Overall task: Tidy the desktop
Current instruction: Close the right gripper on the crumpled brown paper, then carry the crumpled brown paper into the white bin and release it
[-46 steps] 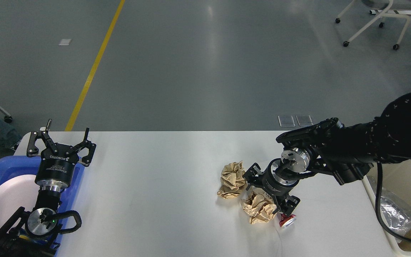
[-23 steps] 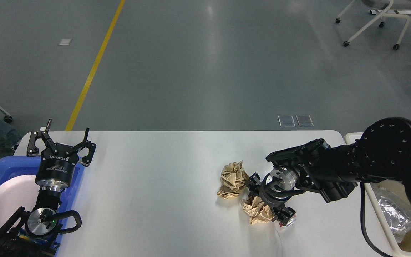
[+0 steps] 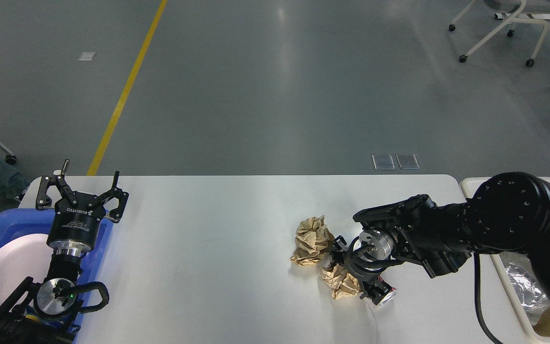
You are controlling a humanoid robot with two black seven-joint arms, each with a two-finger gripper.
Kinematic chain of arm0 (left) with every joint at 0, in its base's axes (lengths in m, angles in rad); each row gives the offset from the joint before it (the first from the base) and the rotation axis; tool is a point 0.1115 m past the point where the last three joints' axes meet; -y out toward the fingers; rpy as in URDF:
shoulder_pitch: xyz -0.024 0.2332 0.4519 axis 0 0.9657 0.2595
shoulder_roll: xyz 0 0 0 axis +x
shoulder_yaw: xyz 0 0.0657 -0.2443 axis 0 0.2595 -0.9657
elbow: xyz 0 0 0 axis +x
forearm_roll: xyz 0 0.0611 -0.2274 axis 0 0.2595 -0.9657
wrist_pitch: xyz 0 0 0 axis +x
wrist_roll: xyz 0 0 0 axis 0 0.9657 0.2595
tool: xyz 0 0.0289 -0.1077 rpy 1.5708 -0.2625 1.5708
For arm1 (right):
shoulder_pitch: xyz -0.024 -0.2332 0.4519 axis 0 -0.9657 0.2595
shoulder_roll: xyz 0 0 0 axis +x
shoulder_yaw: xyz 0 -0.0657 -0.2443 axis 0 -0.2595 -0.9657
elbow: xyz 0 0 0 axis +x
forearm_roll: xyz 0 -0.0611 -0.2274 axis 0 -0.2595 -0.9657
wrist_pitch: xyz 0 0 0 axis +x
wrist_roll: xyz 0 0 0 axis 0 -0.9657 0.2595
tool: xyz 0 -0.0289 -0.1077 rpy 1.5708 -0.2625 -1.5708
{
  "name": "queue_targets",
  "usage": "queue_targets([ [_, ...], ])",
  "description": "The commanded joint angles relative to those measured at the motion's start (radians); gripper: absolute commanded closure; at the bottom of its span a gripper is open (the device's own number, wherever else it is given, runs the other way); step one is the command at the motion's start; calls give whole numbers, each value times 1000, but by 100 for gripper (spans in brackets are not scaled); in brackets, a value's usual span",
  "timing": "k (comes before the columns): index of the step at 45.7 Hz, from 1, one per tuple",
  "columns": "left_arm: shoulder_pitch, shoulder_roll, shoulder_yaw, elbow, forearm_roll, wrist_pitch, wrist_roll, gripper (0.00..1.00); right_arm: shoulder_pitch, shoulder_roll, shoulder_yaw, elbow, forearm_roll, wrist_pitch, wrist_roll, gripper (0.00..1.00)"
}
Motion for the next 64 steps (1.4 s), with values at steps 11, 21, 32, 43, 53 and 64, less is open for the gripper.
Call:
queue_targets([
  [11,0,0,0,0,0,0,0,4,-11,2,38,8,10,1,-1,97],
  [21,0,0,0,0,0,0,0,4,-8,2,46,11,13,-1,-2,100],
  [32,0,0,0,0,0,0,0,4,7,-5,46,53,10,10,-2,100],
  [43,0,0,0,0,0,0,0,4,127,-70,34,224,-1,30,-2,100],
  [53,0,0,0,0,0,0,0,4,398,-172,-28,464,-9,174,-4,100],
  [64,0,0,0,0,0,0,0,4,778,-261,-166,675,-22,332,-4,100],
])
